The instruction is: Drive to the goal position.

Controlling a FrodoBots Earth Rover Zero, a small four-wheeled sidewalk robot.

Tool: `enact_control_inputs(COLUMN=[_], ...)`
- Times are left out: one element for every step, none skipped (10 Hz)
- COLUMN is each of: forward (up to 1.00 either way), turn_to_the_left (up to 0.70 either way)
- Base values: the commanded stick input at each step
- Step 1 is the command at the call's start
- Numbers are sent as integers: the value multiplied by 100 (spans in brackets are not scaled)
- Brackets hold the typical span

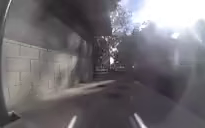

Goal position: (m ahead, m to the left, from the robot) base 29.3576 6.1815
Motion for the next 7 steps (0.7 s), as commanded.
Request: enact_control_inputs(forward=[100,100,100,100,100,100,100], turn_to_the_left=[0,0,0,0,0,0,0])
